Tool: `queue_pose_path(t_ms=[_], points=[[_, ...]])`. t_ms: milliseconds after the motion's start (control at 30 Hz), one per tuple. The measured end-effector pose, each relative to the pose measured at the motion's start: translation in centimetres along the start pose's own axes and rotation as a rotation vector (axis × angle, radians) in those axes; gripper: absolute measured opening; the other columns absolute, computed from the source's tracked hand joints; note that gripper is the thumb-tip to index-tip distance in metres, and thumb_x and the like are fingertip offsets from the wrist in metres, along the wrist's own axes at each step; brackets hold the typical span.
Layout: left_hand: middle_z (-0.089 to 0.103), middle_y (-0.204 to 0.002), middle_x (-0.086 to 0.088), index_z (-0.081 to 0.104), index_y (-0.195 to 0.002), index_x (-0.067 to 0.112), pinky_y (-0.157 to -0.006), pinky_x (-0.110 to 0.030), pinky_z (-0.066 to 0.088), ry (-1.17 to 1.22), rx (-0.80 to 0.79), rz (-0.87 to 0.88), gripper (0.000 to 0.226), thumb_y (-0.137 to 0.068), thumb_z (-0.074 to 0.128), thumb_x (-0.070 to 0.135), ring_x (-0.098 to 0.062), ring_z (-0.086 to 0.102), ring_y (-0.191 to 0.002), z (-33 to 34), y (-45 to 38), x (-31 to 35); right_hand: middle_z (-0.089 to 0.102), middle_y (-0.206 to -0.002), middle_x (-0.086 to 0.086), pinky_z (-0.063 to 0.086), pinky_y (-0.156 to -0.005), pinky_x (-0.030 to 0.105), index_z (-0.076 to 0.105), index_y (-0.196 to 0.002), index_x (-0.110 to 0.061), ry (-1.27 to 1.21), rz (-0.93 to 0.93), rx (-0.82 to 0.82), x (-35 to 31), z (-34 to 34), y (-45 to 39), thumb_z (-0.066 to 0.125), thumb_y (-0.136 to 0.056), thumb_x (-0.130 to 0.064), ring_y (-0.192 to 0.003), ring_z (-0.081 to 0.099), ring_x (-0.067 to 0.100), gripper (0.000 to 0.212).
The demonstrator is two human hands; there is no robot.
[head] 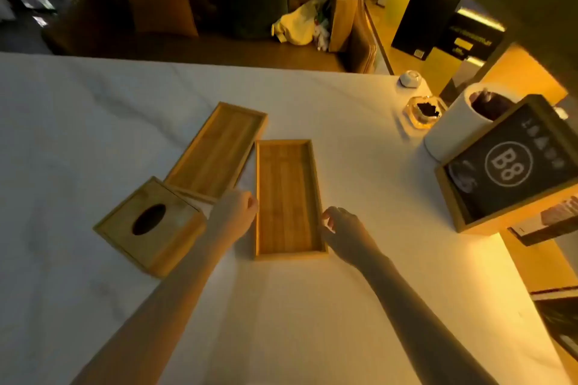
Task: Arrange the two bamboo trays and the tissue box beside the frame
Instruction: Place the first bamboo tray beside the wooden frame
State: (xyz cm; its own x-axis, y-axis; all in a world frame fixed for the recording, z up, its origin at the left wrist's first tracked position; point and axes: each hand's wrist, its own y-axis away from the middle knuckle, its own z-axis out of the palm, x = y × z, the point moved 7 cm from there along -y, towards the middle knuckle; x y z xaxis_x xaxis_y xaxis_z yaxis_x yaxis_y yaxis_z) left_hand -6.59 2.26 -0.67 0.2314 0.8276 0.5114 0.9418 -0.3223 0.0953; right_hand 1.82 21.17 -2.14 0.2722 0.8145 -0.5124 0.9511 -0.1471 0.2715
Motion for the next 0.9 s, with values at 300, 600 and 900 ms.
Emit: queue_pose_path(t_ms=[300, 600, 900], points=[[0.046, -0.134, -0.020, 0.043, -0.125, 0.001, -0.102, -0.040, 0.038, -0.117, 0.078, -0.101, 0.042, -0.090, 0.047, 0.023, -0.031, 0.042, -0.125, 5.9, 4.7, -1.9, 0.031, -0.147, 0.007, 0.021, -0.115, 0.041, 0.026, -0.138, -0.013, 0.031, 0.099, 0.112, 1.7, 3.8, 2.7, 0.037, -0.094, -0.025, -0.137, 0.022, 0.024, 0.047], [0.038, -0.141, -0.015, 0.040, -0.128, 0.007, -0.106, -0.047, 0.028, -0.072, 0.029, -0.282, 0.039, -0.091, 0.044, 0.018, -0.031, 0.026, -0.134, 6.1, 5.0, -1.4, 0.039, -0.139, 0.012, 0.030, -0.109, 0.036, 0.036, -0.133, -0.004, -0.245, 0.229, 0.164, 1.2, 3.8, 2.9, 0.039, -0.094, -0.013, -0.127, 0.033, 0.025, 0.040], [0.062, -0.096, -0.013, 0.040, -0.131, 0.018, -0.076, -0.030, 0.053, 0.770, -0.226, -0.447, 0.045, -0.088, 0.048, 0.005, -0.024, 0.061, -0.088, 5.0, 5.7, -1.6, 0.064, -0.094, 0.000, 0.047, -0.075, 0.019, 0.058, -0.116, -0.008, -0.804, 0.196, 0.007, 1.6, 1.6, 3.4, 0.050, -0.087, -0.001, -0.086, 0.059, 0.011, 0.031]])
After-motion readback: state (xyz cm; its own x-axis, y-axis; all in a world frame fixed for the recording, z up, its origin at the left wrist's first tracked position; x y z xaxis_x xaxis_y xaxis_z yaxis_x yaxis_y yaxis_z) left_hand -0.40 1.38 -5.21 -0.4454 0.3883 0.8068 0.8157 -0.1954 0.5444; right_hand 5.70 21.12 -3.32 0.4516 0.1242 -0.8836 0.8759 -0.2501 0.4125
